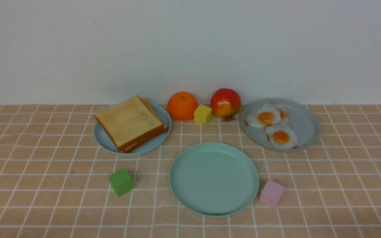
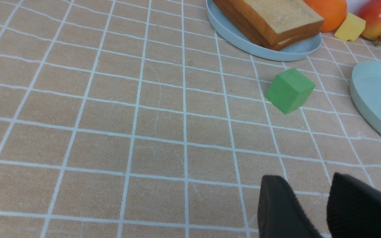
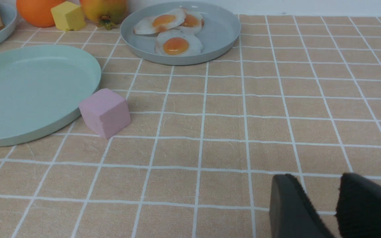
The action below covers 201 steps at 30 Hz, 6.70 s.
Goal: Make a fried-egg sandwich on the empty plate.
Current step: Use the left arm to grab a slice of bread, then use the left arm to put a slice of bread into the empty plate in the middle, then use the right arm to grab a fried egg
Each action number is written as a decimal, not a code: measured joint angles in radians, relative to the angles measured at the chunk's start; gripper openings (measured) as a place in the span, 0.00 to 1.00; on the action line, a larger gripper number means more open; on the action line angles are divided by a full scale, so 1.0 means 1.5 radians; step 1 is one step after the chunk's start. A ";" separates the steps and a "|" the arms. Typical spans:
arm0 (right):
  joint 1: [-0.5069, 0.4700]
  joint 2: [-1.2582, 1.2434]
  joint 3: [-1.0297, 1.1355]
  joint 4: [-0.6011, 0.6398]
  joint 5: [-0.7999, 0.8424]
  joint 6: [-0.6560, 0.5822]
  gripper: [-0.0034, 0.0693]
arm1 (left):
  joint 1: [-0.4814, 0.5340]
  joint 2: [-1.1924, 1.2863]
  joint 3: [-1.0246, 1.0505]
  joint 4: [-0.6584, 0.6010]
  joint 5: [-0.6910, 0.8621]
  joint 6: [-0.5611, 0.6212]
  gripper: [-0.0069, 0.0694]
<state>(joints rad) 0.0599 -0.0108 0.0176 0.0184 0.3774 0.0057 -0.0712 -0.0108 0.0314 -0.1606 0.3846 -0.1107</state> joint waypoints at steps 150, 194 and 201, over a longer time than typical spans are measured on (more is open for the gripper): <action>0.087 0.380 -0.600 0.252 0.493 -0.159 0.10 | -0.339 1.250 -1.096 0.095 0.343 0.322 0.10; 0.087 0.928 -0.691 0.155 0.169 -0.039 0.48 | -0.496 0.788 -0.903 0.230 0.292 -0.044 0.07; 0.044 1.179 -0.919 0.193 0.214 -0.039 0.48 | -0.496 0.503 -0.618 0.231 0.148 -0.145 0.07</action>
<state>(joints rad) 0.1258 1.7572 -1.3611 0.3083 0.6986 -0.0530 -0.8158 0.7438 -0.8949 0.1865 0.6063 -0.3276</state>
